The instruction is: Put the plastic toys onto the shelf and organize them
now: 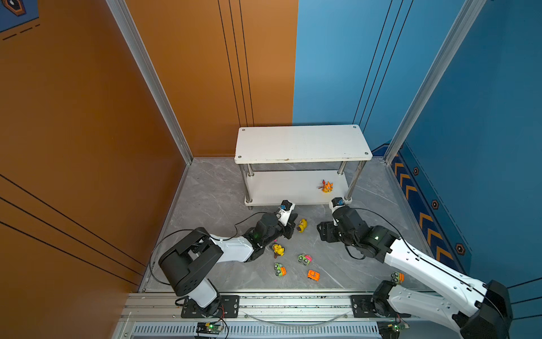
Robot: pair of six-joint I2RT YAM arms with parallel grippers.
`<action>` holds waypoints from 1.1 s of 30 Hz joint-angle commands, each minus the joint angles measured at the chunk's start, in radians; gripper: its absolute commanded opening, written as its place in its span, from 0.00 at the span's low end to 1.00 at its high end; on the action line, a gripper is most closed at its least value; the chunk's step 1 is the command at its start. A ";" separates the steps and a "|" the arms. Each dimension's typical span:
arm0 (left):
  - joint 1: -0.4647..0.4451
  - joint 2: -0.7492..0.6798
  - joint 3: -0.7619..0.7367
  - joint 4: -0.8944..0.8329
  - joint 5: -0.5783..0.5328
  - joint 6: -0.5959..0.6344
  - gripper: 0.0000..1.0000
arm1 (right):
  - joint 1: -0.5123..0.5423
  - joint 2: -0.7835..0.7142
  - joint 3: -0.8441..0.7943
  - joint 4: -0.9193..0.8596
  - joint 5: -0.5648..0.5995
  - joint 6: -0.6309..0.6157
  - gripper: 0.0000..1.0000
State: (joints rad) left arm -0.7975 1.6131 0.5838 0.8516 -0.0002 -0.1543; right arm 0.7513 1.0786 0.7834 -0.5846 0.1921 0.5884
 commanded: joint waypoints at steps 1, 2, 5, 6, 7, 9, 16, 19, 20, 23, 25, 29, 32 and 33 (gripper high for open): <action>0.001 0.018 0.051 0.049 -0.004 -0.019 0.00 | 0.021 0.061 0.005 -0.164 0.160 0.080 0.73; -0.001 0.024 0.053 0.049 -0.010 -0.019 0.00 | 0.026 0.081 0.014 -0.165 0.169 0.080 0.73; -0.003 0.028 0.049 0.048 -0.035 -0.017 0.00 | 0.021 0.128 0.026 -0.139 0.163 0.069 0.75; -0.006 0.028 0.044 0.045 -0.043 -0.017 0.00 | 0.019 0.140 0.026 -0.127 0.154 0.069 0.75; -0.007 0.026 0.044 0.033 -0.047 -0.017 0.00 | 0.015 0.149 0.020 -0.099 0.130 0.067 0.75; -0.009 0.021 0.044 -0.001 -0.064 -0.014 0.00 | 0.000 0.171 0.001 -0.023 0.054 0.057 0.70; -0.008 -0.029 0.019 -0.063 -0.108 -0.024 0.00 | -0.042 0.296 0.006 0.234 -0.147 0.028 0.43; -0.015 -0.035 0.028 -0.109 -0.120 -0.015 0.00 | -0.043 0.356 0.042 0.282 -0.195 0.027 0.43; -0.020 -0.036 0.031 -0.120 -0.122 -0.013 0.00 | -0.067 0.370 0.049 0.291 -0.199 0.028 0.43; -0.032 -0.022 0.039 -0.125 -0.113 -0.015 0.00 | -0.087 0.400 0.056 0.321 -0.209 0.037 0.42; -0.040 0.011 0.067 -0.142 -0.071 -0.019 0.00 | -0.097 0.397 0.050 0.327 -0.216 0.041 0.42; -0.036 0.112 0.188 -0.258 0.052 -0.002 0.28 | -0.124 0.309 0.023 0.271 -0.176 0.025 0.41; -0.012 0.159 0.243 -0.302 0.148 -0.009 0.41 | -0.178 0.204 -0.010 0.198 -0.169 0.007 0.42; 0.000 0.167 0.248 -0.304 0.184 -0.020 0.44 | -0.198 0.166 -0.023 0.177 -0.171 0.002 0.43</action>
State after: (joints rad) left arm -0.8192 1.7607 0.8001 0.6228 0.0544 -0.1696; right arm 0.5938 1.3334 0.7921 -0.3248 0.0010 0.6182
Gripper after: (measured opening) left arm 0.425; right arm 0.428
